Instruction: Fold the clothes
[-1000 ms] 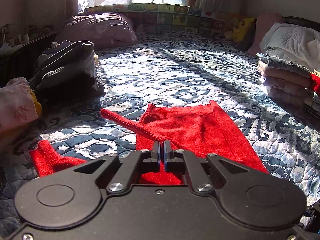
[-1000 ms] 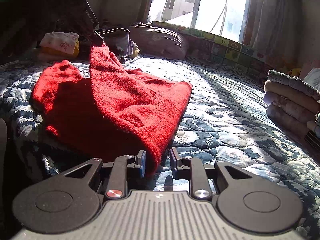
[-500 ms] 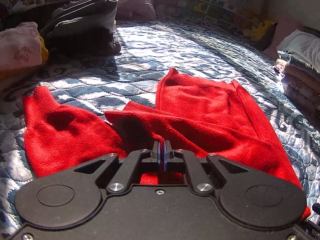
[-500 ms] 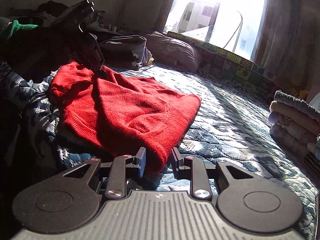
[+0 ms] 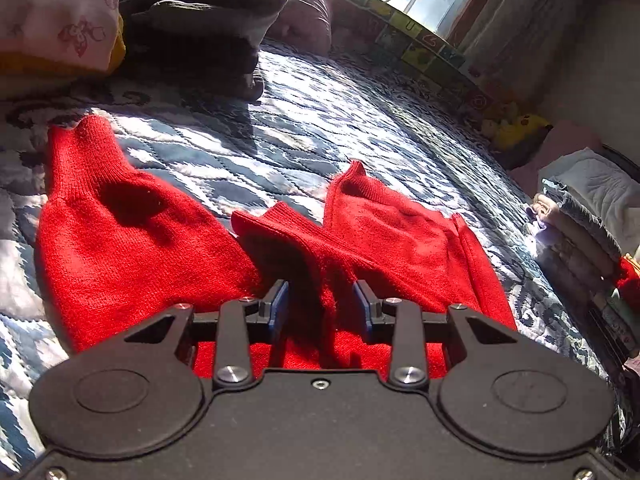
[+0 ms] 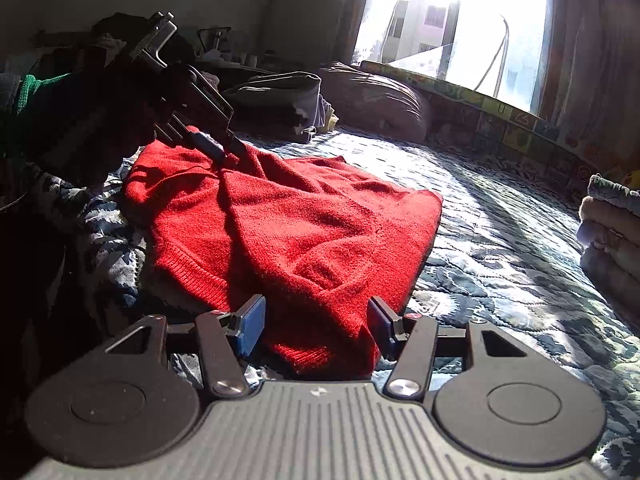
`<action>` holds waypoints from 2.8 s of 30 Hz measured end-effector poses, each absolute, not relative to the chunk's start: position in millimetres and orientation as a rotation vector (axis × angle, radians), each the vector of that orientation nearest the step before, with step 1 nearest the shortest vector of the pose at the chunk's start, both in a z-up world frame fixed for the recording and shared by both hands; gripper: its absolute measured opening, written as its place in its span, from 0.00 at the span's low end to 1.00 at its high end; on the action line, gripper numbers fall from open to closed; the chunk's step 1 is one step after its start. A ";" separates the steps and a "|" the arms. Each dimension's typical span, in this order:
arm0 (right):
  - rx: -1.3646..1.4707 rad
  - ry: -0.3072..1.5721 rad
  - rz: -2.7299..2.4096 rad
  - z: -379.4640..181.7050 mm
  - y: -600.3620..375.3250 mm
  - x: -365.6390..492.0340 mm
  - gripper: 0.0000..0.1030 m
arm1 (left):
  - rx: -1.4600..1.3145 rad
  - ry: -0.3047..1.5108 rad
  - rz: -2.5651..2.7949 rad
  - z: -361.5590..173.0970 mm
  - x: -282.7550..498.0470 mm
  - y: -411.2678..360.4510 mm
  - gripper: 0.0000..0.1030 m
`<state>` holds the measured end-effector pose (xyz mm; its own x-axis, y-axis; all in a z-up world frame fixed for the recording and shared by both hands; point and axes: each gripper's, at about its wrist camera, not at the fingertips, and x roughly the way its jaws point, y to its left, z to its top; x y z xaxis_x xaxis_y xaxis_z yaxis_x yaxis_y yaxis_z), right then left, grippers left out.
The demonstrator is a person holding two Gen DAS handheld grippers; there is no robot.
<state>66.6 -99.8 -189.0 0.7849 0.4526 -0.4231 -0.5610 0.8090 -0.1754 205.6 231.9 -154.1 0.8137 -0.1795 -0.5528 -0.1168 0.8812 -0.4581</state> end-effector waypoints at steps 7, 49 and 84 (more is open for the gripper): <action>-0.301 0.315 0.558 -187.7 -88.3 66.3 0.59 | -0.604 0.629 -0.004 -151.8 240.3 254.2 0.39; -0.165 0.444 0.611 -187.4 -88.1 92.6 0.46 | -0.489 0.599 -0.105 -50.7 334.1 108.6 0.02; 0.401 0.652 0.577 -196.7 -150.5 132.8 0.23 | -0.024 0.619 -0.077 -122.7 388.6 5.4 0.42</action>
